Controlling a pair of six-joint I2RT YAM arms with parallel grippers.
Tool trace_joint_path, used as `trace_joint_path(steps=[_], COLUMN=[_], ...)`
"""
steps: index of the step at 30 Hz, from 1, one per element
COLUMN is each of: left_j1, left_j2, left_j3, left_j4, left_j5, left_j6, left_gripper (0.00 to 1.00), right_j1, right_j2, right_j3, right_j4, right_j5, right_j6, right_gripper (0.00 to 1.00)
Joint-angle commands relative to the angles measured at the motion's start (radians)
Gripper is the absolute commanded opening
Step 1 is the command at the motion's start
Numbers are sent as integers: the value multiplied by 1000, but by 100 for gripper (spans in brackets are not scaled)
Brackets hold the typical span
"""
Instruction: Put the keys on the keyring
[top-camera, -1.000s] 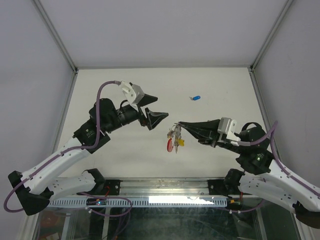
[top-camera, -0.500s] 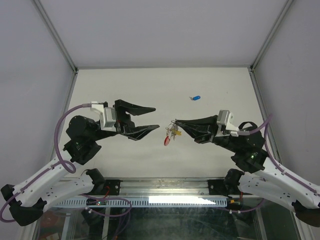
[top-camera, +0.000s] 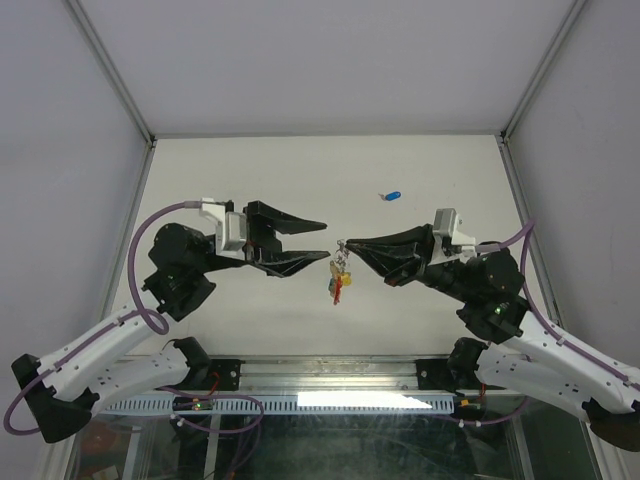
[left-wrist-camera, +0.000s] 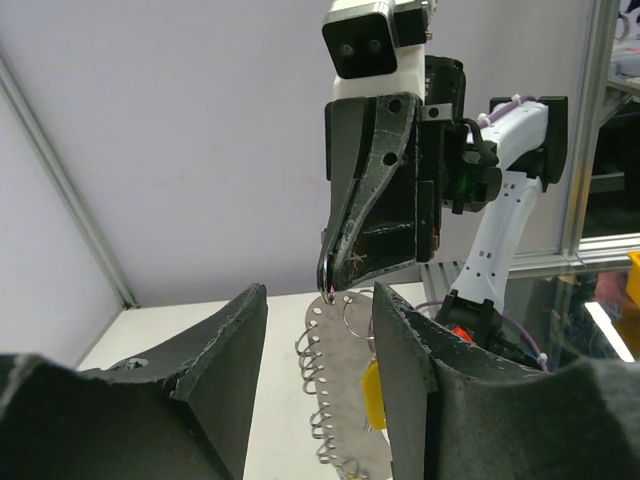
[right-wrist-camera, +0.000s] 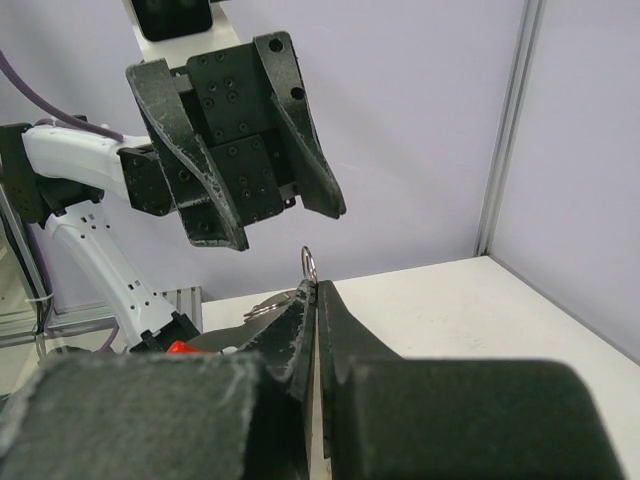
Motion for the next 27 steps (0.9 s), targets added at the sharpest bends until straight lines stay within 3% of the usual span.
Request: trace_joint_path(steps=[1,8,27], left_j1=[8,8,7], left_j2=[15,50,91], left_j3=[2,1,6], left_j4=[75,99,129], left_j5=[57,85,105], left_j6=[-41,-78,-101], left_gripper=[45,44,23], right_j1=[5,6,5], right_j2=[-8,-3,10], right_j3=[12,12,12], right_j4=[107,110,118], right_j5=[-7,-21,-39], right_j6=[19,20,23], right_gripper=[0,0,0])
